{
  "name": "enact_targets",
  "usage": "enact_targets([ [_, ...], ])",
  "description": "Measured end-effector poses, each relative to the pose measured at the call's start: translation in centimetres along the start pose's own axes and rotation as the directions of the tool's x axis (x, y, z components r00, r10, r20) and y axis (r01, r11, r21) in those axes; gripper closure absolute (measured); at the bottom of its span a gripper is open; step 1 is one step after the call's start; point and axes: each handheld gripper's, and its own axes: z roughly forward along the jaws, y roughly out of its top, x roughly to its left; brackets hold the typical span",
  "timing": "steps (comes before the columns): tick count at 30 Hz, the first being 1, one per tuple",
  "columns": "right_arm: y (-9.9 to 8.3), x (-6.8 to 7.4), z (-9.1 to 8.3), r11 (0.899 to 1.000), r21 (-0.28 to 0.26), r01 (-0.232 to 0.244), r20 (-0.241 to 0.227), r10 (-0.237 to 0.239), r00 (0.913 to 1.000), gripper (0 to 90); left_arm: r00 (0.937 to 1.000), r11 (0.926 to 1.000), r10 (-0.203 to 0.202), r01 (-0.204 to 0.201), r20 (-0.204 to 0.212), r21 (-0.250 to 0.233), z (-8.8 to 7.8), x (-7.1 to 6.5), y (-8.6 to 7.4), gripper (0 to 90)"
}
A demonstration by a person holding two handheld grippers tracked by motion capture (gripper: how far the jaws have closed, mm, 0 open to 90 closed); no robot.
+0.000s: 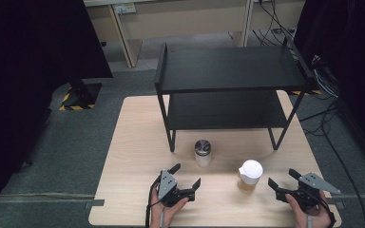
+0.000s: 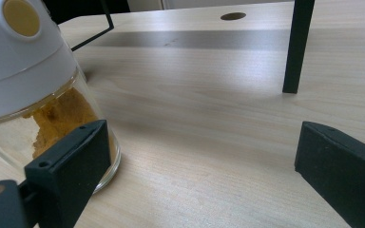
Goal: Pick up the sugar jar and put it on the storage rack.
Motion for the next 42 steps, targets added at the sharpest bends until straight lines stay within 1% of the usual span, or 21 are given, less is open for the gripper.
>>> enact_targets([
  [3, 0.0, 0.0, 0.0, 1.0, -0.001, 0.0, 0.001, 0.0, 1.0, 4.9, 1.0, 1.0, 0.002, -0.003, -0.008, -0.002, 0.2, -0.3, 0.0, 6.4],
  [8, 0.0, 0.0, 0.0, 1.0, 0.001, -0.007, -0.001, 0.007, 1.0, 4.9, 0.9998, 1.0, -0.008, 0.008, -0.018, 0.0, 1.0, -0.4, 0.2, 6.2],
  [9, 0.0, -0.1, 0.0, 1.0, 0.0, -0.01, -0.002, 0.01, 1.0, 4.9, 0.9996, 1.0, -0.008, 0.008, -0.029, 0.0, 1.3, -0.4, 0.2, 6.1],
  [15, 0.0, -0.1, 0.0, 1.0, 0.001, -0.014, -0.004, 0.014, 0.9999, 4.9, 0.9989, 1.0, 0.001, -0.001, -0.048, 0.002, 2.1, -0.6, 0.4, 6.0],
  [19, 0.0, -0.1, 0.0, 1.0, 0.002, -0.015, -0.004, 0.015, 0.9999, 4.9, 0.9987, 0.9999, 0.011, -0.011, -0.049, 0.006, 2.5, -0.6, 0.6, 5.9],
  [23, 0.0, -0.3, -0.1, 1.0, 0.0, -0.025, -0.006, 0.025, 0.9997, 4.9, 0.9985, 0.9999, 0.002, -0.001, -0.055, 0.011, 3.6, -0.3, 0.9, 5.4],
  [27, 0.0, -0.4, -0.1, 1.0, 0.001, -0.029, -0.01, 0.029, 0.9995, 4.9, 0.9985, 0.9999, -0.001, 0.002, -0.056, 0.012, 4.2, -0.2, 1.0, 5.3],
  [30, 0.0, -0.5, 0.0, 0.999, 0.004, -0.036, -0.013, 0.036, 0.9993, 4.9, 0.9986, 0.9998, -0.001, 0.002, -0.054, 0.022, 4.9, 0.0, 1.3, 5.2],
  [32, 0.0, -0.5, 0.0, 0.999, 0.003, -0.035, -0.013, 0.035, 0.9993, 4.9, 0.9986, 0.9996, 0.004, -0.002, -0.052, 0.027, 5.1, 0.1, 1.4, 5.3],
  [33, 0.0, -0.5, -0.1, 0.999, 0.003, -0.034, -0.013, 0.035, 0.9993, 4.9, 0.9989, 0.9995, 0.005, -0.004, -0.047, 0.032, 5.5, 0.2, 1.6, 5.3],
  [34, 0.0, -0.5, -0.1, 0.999, 0.003, -0.035, -0.013, 0.035, 0.9993, 4.9, 0.9989, 0.9995, 0.005, -0.004, -0.047, 0.032, 5.5, 0.2, 1.6, 5.8],
  [35, 0.0, -0.4, 0.0, 0.999, 0.004, -0.035, -0.012, 0.035, 0.9993, 4.9, 0.9991, 0.9992, 0.003, -0.001, -0.041, 0.04, 6.0, 0.4, 1.8, 6.0],
  [37, 0.1, -0.4, 0.0, 0.999, 0.005, -0.034, -0.012, 0.034, 0.9993, 4.9, 0.9992, 0.9991, 0.0, 0.002, -0.041, 0.043, 6.3, 0.5, 1.9, 6.3],
  [39, 0.1, -0.5, 0.0, 0.999, 0.007, -0.034, -0.016, 0.034, 0.9993, 4.9, 0.9991, 0.9985, 0.0, 0.003, -0.043, 0.054, 7.1, 0.6, 2.2, 6.7],
  [40, 0.1, -0.5, 0.0, 0.999, 0.007, -0.034, -0.016, 0.034, 0.9993, 4.9, 0.9991, 0.9985, 0.0, 0.003, -0.043, 0.054, 7.1, 0.6, 2.2, 7.0],
  [42, 0.1, -0.6, 0.0, 0.999, 0.01, -0.036, -0.018, 0.036, 0.9992, 4.9, 0.9991, 0.9975, 0.006, -0.003, -0.041, 0.071, 7.8, 0.6, 2.6, 8.2],
])
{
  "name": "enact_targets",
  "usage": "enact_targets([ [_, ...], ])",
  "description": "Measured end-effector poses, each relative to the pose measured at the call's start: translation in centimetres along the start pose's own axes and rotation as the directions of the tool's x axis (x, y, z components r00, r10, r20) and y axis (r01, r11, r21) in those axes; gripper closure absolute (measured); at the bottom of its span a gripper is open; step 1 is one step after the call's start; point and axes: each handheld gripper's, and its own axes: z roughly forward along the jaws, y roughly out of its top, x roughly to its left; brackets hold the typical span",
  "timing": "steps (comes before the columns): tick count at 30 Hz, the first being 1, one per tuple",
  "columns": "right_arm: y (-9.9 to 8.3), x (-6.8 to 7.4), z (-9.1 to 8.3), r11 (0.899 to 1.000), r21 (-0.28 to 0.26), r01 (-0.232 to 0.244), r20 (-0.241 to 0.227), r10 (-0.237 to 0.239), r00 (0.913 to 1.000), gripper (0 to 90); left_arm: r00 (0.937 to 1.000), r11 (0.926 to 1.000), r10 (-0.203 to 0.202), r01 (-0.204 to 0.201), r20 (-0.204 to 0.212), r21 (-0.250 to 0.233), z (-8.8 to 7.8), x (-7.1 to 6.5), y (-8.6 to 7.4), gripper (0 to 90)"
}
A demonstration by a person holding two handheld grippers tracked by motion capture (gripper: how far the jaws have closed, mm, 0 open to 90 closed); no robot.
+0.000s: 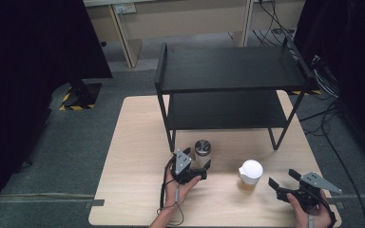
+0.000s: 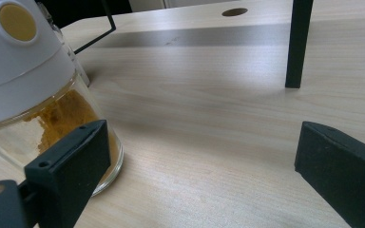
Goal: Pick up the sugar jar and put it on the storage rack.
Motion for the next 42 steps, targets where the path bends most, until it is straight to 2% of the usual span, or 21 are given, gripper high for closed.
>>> enact_targets([
  [6, 0.1, 0.0, 0.0, 1.0, 0.004, 0.001, -0.003, -0.001, 1.0, 4.9, 1.0, 0.9995, -0.001, 0.002, -0.009, 0.031, 1.2, -0.2, 0.8, 13.7],
  [10, 0.1, -0.2, 0.0, 1.0, 0.004, -0.006, -0.008, 0.006, 0.9999, 4.9, 0.9998, 0.9986, -0.004, 0.005, -0.022, 0.054, 1.6, -0.2, 1.2, 20.5],
  [16, 0.2, -0.2, 0.1, 1.0, 0.011, -0.004, -0.011, 0.004, 0.9999, 4.9, 0.9998, 0.9984, 0.018, -0.018, 0.002, 0.054, 1.7, 0.1, 1.3, 29.1],
  [27, 0.2, -0.4, 0.1, 1.0, 0.015, -0.016, -0.017, 0.017, 0.9997, 4.9, 0.9996, 0.9984, 0.025, -0.025, 0.01, 0.05, 1.7, 0.2, 1.2, 30.4],
  [33, 0.2, -0.4, 0.1, 1.0, 0.015, -0.017, -0.017, 0.018, 0.9997, 4.9, 0.9996, 0.9995, 0.019, -0.019, 0.019, 0.025, 1.2, 0.3, 0.9, 30.7],
  [42, 0.3, -0.5, 0.1, 1.0, 0.017, -0.024, -0.018, 0.024, 0.9995, 4.9, 0.9993, 0.9982, 0.038, -0.037, 0.004, -0.047, -1.3, -0.3, 0.9, 30.7],
])
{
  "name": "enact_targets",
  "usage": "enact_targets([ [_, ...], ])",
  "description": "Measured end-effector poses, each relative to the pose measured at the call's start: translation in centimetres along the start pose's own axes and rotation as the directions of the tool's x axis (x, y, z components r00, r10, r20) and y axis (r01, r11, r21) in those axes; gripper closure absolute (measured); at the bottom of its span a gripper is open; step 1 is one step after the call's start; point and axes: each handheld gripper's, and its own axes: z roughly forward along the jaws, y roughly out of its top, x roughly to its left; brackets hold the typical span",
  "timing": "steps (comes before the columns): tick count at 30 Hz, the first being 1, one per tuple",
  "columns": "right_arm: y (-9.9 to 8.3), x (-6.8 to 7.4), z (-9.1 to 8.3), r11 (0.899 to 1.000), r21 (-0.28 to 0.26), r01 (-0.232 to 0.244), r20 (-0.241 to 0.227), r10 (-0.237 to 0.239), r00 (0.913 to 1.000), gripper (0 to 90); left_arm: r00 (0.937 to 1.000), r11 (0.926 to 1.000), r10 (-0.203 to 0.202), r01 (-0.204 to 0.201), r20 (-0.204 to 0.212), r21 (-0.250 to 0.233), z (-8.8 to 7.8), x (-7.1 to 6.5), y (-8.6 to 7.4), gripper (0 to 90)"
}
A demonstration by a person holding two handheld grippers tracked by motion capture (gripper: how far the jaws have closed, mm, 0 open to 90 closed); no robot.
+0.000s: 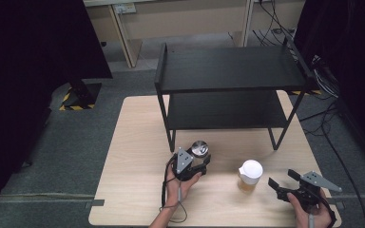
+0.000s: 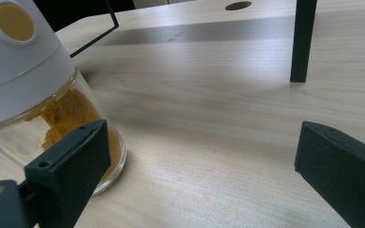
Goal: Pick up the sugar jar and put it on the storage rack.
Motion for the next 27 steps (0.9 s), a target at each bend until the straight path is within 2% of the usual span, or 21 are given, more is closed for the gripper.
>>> enact_targets([
  [9, 0.1, 0.0, 0.0, 1.0, 0.004, 0.0, 0.0, 0.0, 1.0, 4.9, 1.0, 0.9971, -0.005, 0.006, 0.007, -0.076, -2.8, -0.2, 1.0, 30.7],
  [13, 0.1, 0.0, 0.0, 1.0, 0.005, -0.001, 0.0, 0.001, 1.0, 4.9, 1.0, 0.994, 0.008, -0.008, -0.001, -0.109, -4.0, -0.3, 2.1, 30.8],
  [16, 0.1, 0.0, 0.1, 1.0, 0.006, -0.001, -0.001, 0.001, 1.0, 4.9, 1.0, 0.9933, -0.002, 0.002, 0.0, -0.115, -4.4, -0.3, 2.6, 30.8],
  [27, 0.1, -0.1, 0.0, 1.0, 0.005, -0.009, -0.005, 0.009, 0.9999, 4.8, 0.9981, 0.9843, 0.032, -0.04, -0.052, -0.172, -6.1, -1.4, 5.3, 30.8],
])
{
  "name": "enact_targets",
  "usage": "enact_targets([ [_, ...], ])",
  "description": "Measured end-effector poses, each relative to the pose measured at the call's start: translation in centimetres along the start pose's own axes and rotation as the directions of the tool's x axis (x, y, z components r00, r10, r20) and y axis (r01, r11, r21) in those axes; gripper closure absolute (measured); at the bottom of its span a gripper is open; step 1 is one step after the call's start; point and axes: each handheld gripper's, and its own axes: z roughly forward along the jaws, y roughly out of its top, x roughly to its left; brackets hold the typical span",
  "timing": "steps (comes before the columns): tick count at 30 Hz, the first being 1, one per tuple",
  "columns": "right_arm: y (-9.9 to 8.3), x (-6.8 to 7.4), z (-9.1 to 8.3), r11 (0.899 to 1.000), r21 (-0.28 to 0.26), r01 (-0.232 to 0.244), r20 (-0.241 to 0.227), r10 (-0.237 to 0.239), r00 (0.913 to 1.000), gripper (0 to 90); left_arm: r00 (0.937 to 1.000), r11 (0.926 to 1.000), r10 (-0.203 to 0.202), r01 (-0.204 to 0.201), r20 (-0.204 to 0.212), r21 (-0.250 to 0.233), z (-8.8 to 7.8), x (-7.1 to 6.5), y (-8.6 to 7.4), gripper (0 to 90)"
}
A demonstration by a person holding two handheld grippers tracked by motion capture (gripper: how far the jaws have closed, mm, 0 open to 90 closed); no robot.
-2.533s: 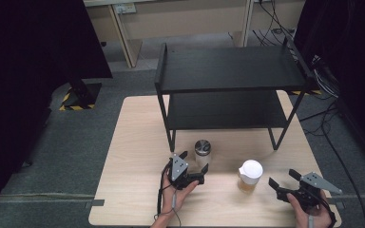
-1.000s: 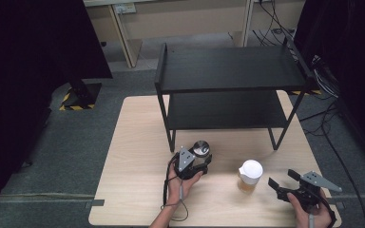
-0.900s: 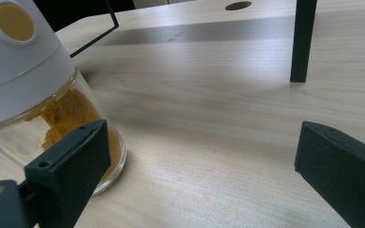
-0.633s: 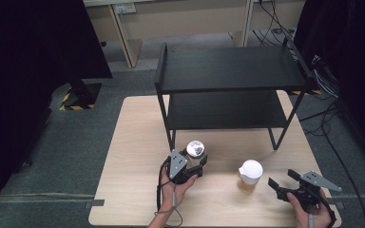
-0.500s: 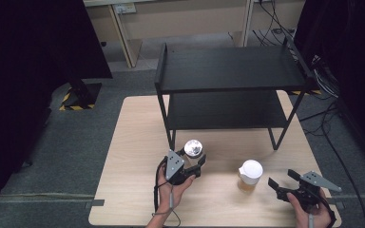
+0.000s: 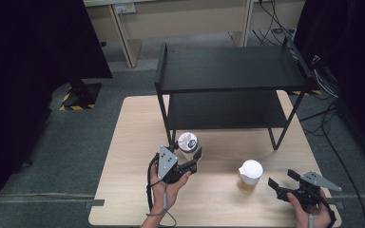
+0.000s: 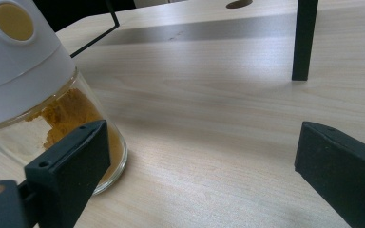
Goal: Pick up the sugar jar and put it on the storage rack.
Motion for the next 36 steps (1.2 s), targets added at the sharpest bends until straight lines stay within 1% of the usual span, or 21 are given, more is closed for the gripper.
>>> enact_targets([
  [2, 0.0, 0.0, 0.0, 1.0, 0.001, -0.002, -0.001, 0.002, 1.0, 4.9, 0.9999, 1.0, 0.008, -0.008, -0.011, -0.005, -0.1, -0.1, 0.5, 30.8],
  [3, 0.0, 0.0, 0.0, 1.0, 0.001, -0.002, -0.001, 0.002, 1.0, 4.9, 0.9999, 0.9999, 0.005, -0.005, -0.015, -0.012, -0.1, -0.1, 0.9, 30.8],
  [4, 0.0, 0.0, 0.0, 1.0, 0.001, -0.002, -0.002, 0.002, 1.0, 4.9, 0.9996, 0.9997, 0.01, -0.011, -0.027, -0.02, -0.2, -0.2, 1.5, 30.8],
  [5, 0.0, 0.0, 0.0, 1.0, 0.001, -0.002, -0.002, 0.002, 1.0, 4.9, 0.9996, 0.9997, 0.01, -0.011, -0.027, -0.02, -0.2, -0.2, 1.5, 30.8],
  [7, 0.0, -0.1, 0.0, 1.0, 0.001, -0.004, -0.003, 0.004, 1.0, 4.9, 0.9993, 0.9995, 0.015, -0.016, -0.036, -0.026, -0.2, -0.2, 2.1, 30.8],
  [8, 0.0, -0.1, 0.0, 1.0, 0.002, -0.005, -0.003, 0.005, 1.0, 4.9, 0.9986, 0.9991, 0.025, -0.027, -0.047, -0.032, -0.2, -0.2, 2.8, 30.8],
  [10, 0.0, -0.1, 0.0, 1.0, 0.002, -0.005, -0.004, 0.005, 1.0, 4.9, 0.9984, 0.999, 0.025, -0.027, -0.05, -0.036, -0.2, -0.2, 3.0, 30.8],
  [14, 0.0, -0.1, 0.0, 1.0, 0.004, -0.007, -0.006, 0.007, 1.0, 4.9, 0.997, 0.9982, 0.035, -0.039, -0.068, -0.046, -0.2, -0.2, 4.3, 30.8],
  [17, 0.0, -0.1, 0.0, 1.0, 0.004, -0.008, -0.006, 0.008, 0.9999, 4.9, 0.9969, 0.9982, 0.033, -0.037, -0.071, -0.048, -0.2, -0.2, 4.7, 30.8],
  [18, 0.1, -0.2, 0.0, 1.0, 0.005, -0.008, -0.007, 0.008, 0.9999, 4.8, 0.9978, 0.9983, 0.019, -0.023, -0.064, -0.053, -0.1, 0.0, 5.2, 30.8],
  [19, 0.1, -0.2, 0.0, 1.0, 0.006, -0.008, -0.007, 0.008, 0.9999, 4.9, 0.9978, 0.9983, 0.019, -0.023, -0.064, -0.053, -0.1, 0.0, 5.2, 30.8],
  [30, 0.1, -0.3, 0.0, 1.0, 0.005, -0.014, -0.01, 0.014, 0.9998, 4.9, 0.9955, 0.9971, 0.037, -0.042, -0.088, -0.064, 0.5, -0.3, 8.0, 30.8],
  [36, 0.0, -0.4, 0.0, 1.0, 0.003, -0.021, -0.012, 0.021, 0.9997, 4.8, 0.9943, 0.9967, 0.043, -0.05, -0.098, -0.063, 0.8, -0.3, 9.0, 30.8],
])
